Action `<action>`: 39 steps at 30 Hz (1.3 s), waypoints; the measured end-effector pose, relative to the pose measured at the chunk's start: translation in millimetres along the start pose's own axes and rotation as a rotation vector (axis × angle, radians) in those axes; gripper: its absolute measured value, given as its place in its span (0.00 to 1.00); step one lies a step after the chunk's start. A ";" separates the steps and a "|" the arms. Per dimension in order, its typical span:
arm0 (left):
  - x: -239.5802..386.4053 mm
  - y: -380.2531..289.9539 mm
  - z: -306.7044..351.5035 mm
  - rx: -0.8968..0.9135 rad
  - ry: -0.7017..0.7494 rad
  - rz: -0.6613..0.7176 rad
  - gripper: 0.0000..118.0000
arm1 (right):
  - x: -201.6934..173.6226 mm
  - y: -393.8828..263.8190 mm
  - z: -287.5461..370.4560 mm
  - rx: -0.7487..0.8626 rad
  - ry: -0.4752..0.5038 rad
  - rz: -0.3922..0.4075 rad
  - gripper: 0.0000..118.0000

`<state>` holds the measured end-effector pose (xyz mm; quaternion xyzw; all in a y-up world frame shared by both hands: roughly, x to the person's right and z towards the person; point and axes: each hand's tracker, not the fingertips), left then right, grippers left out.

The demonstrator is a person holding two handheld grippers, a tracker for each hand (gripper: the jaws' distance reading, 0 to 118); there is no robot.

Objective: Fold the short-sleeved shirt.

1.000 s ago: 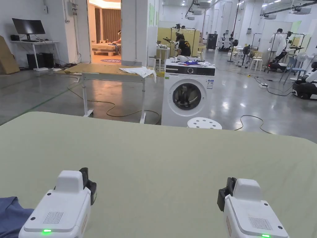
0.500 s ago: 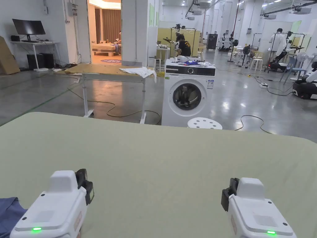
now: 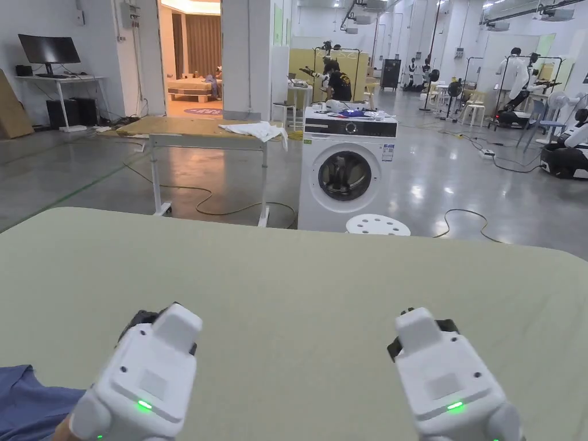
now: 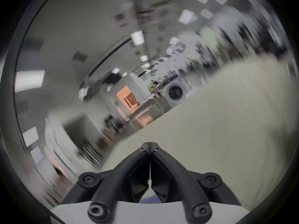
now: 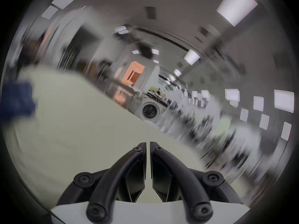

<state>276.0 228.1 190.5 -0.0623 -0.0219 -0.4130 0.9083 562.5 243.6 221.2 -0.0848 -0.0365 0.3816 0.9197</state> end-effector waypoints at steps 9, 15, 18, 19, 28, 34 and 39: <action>17.9 -21.9 -4.0 -0.001 -0.026 -0.310 0.00 | -18.2 -12.3 9.9 0.043 -0.035 0.380 0.03; -5.0 -16.1 13.6 0.096 -0.012 0.311 0.00 | 5.8 -16.7 1.0 -0.046 0.032 -0.185 0.03; -18.7 -18.0 16.3 0.105 -0.054 0.678 0.00 | 12.9 -21.8 0.8 -0.074 0.031 -0.491 0.03; -23.7 -22.4 15.1 0.103 -0.069 0.807 0.00 | 14.2 -24.5 0.9 -0.089 0.016 -0.578 0.03; -35.0 -46.7 8.9 0.050 -0.010 1.137 0.00 | 24.3 -35.0 9.9 -0.058 -0.045 -0.907 0.02; -49.3 -43.3 15.5 0.042 -0.031 0.962 0.00 | 21.8 -24.5 11.0 -0.042 -0.034 -0.823 0.02; -65.8 -56.9 19.6 -0.020 -0.098 0.916 0.00 | 10.3 -20.9 9.4 -0.034 0.004 -0.769 0.02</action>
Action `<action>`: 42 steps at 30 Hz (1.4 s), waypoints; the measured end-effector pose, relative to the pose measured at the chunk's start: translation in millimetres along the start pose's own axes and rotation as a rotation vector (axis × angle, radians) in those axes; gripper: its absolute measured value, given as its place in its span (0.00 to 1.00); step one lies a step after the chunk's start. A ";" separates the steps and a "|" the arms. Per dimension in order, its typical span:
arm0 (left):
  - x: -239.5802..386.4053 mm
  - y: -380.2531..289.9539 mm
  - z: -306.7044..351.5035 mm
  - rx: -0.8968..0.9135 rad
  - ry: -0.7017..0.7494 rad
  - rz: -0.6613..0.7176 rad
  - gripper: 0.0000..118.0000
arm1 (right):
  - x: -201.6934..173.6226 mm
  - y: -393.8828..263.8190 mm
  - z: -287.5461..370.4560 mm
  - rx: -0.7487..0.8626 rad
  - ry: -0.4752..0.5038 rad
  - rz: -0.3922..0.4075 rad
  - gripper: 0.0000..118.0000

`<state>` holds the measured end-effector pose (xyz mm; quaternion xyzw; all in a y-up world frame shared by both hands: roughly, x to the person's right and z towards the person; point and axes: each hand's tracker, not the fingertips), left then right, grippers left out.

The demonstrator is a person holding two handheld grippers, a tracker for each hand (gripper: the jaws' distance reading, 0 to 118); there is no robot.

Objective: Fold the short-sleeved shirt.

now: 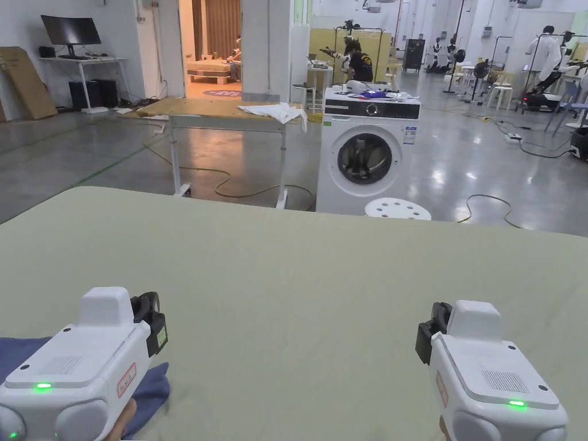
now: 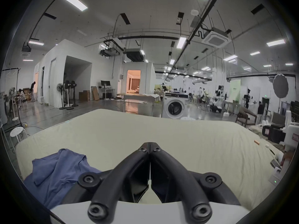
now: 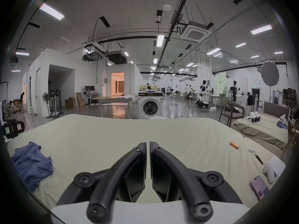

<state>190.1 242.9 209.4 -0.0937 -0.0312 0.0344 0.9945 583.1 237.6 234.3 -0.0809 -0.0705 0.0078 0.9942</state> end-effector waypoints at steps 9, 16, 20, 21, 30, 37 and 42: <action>-106.0 -4.7 14.1 -0.298 0.145 0.030 0.00 | -15.2 -19.5 -10.5 -0.057 0.051 0.010 0.02; -206.6 -41.4 12.1 -0.559 0.192 0.129 0.00 | -30.6 -34.9 -18.9 -0.112 0.094 0.035 0.02; -229.6 -68.8 1.1 -0.726 0.133 0.097 0.41 | -36.5 -42.0 -21.7 -0.136 0.110 0.047 0.02; -230.7 -77.5 -3.0 -0.762 0.132 0.072 0.58 | -37.7 -43.5 -22.2 -0.141 0.113 0.050 0.02; -219.9 -113.4 -15.5 -0.794 0.194 -0.009 0.59 | -38.6 -54.6 -21.7 -0.172 0.120 0.087 0.02; -203.9 -132.7 -16.2 -0.752 0.215 -0.140 0.00 | -36.4 -58.8 -20.1 -0.182 0.118 0.087 0.02; -216.5 -121.8 -10.5 -0.700 0.189 -0.030 0.00 | -33.6 -58.6 -19.9 -0.182 0.113 0.082 0.02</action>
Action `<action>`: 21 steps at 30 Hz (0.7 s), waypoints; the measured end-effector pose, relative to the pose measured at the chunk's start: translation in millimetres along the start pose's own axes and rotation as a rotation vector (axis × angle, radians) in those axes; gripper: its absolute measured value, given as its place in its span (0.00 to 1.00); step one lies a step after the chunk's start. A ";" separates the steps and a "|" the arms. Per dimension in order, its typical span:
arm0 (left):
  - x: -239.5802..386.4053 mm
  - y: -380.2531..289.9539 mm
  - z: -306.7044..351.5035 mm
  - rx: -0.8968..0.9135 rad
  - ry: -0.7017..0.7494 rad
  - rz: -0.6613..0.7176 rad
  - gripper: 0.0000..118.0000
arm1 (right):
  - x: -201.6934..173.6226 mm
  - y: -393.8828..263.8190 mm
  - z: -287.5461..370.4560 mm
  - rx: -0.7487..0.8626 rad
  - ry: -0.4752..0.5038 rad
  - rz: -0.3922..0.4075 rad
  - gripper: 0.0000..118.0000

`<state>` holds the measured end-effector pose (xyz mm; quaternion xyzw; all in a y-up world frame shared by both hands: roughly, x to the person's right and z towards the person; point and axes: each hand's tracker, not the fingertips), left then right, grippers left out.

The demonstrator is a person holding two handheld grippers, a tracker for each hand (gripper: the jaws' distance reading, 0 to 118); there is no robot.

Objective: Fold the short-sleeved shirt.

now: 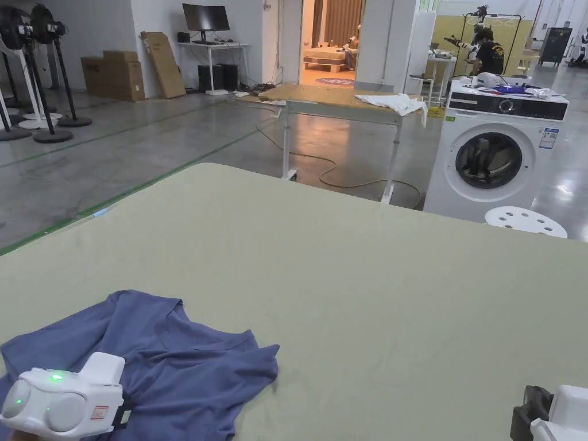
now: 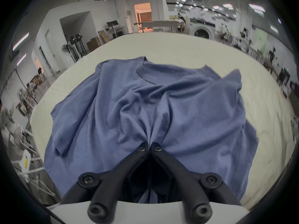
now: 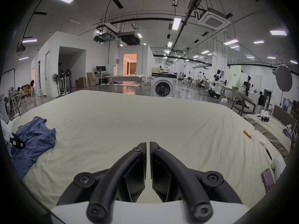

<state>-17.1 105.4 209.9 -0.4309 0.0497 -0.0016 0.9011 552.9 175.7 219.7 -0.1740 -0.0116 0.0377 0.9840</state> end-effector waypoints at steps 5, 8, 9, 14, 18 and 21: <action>-13.7 13.7 33.8 0.183 -0.034 0.117 0.00 | 1.1 2.7 2.1 0.004 0.000 0.000 0.02; -15.6 29.1 58.3 0.284 -0.060 0.106 0.00 | 2.1 4.4 3.1 0.010 -0.001 0.003 0.02; -15.0 34.3 66.7 0.314 -0.061 0.099 0.00 | 2.9 4.8 2.8 0.012 -0.001 0.001 0.02; -4.0 65.2 115.3 0.456 -0.101 0.117 0.00 | 6.0 7.2 3.7 0.020 -0.002 -0.010 0.02; 16.7 98.7 155.0 0.539 -0.154 0.106 0.00 | 11.2 9.8 6.0 0.029 -0.006 -0.022 0.02; 41.7 126.2 180.3 0.587 -0.193 0.047 0.00 | 17.3 13.8 10.9 0.042 -0.011 -0.034 0.02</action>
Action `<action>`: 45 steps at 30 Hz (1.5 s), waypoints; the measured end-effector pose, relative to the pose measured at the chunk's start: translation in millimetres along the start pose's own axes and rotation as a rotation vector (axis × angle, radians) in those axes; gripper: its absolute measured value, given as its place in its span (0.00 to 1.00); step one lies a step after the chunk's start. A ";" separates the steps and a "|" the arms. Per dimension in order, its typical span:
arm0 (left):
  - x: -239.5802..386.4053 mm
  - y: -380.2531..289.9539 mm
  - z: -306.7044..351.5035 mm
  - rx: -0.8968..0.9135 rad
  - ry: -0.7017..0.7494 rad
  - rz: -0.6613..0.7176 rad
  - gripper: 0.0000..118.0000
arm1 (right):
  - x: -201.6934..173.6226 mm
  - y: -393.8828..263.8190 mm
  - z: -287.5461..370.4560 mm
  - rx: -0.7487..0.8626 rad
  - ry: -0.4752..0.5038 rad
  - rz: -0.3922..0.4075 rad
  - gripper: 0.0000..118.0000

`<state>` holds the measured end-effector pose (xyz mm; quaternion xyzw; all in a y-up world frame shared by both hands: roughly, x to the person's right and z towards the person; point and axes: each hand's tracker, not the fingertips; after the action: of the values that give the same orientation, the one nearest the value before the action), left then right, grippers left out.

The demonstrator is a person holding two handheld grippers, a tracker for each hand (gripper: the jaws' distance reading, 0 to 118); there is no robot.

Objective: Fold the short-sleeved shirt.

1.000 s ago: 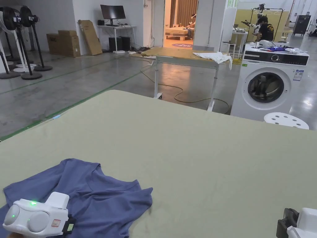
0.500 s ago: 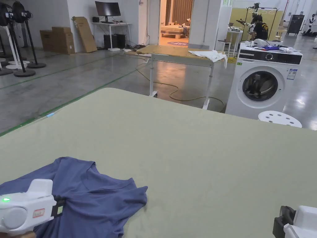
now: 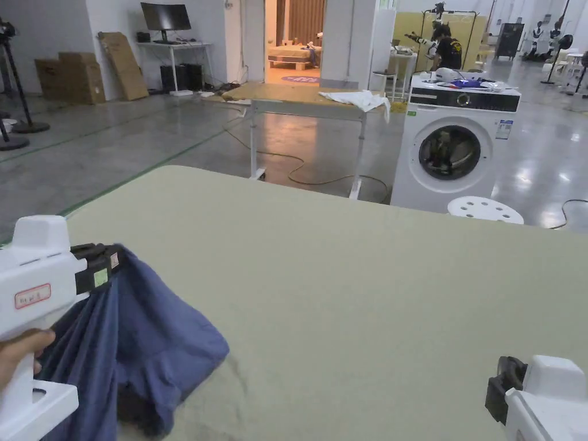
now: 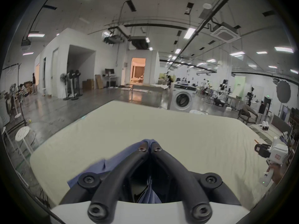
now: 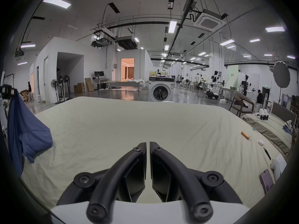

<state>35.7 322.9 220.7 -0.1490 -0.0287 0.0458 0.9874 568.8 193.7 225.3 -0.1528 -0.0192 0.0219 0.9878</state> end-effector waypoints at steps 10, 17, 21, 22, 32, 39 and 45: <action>133.9 75.9 -4.5 0.113 -0.320 -0.061 0.00 | 38.4 13.9 29.5 0.059 -0.051 -0.036 0.02; 259.1 88.3 -20.9 0.111 -0.557 -0.118 0.00 | 80.8 14.7 57.6 0.096 -0.134 -0.069 0.02; 334.4 71.8 -35.4 0.061 -0.678 -0.162 0.00 | 105.4 11.0 74.6 0.108 -0.189 -0.077 0.02; 350.6 63.7 -43.3 0.039 -0.709 -0.170 0.00 | 111.4 9.5 79.2 0.110 -0.202 -0.080 0.02; 442.6 -58.4 -91.7 -0.226 -0.745 -0.244 0.01 | 152.6 -13.1 109.6 0.070 -0.298 -0.117 0.02; 420.9 -94.8 -94.4 -0.248 -0.672 -0.222 0.46 | 147.7 -18.3 106.0 0.035 -0.282 -0.113 0.02; 361.0 -75.3 -72.1 -0.062 -0.553 -0.131 0.50 | 124.1 -0.4 92.6 0.061 -0.225 -0.094 0.02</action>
<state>405.9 266.0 189.8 -0.1587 -0.3076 0.0200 0.9380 688.6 227.3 317.6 -0.1180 -0.1365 -0.0068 0.9836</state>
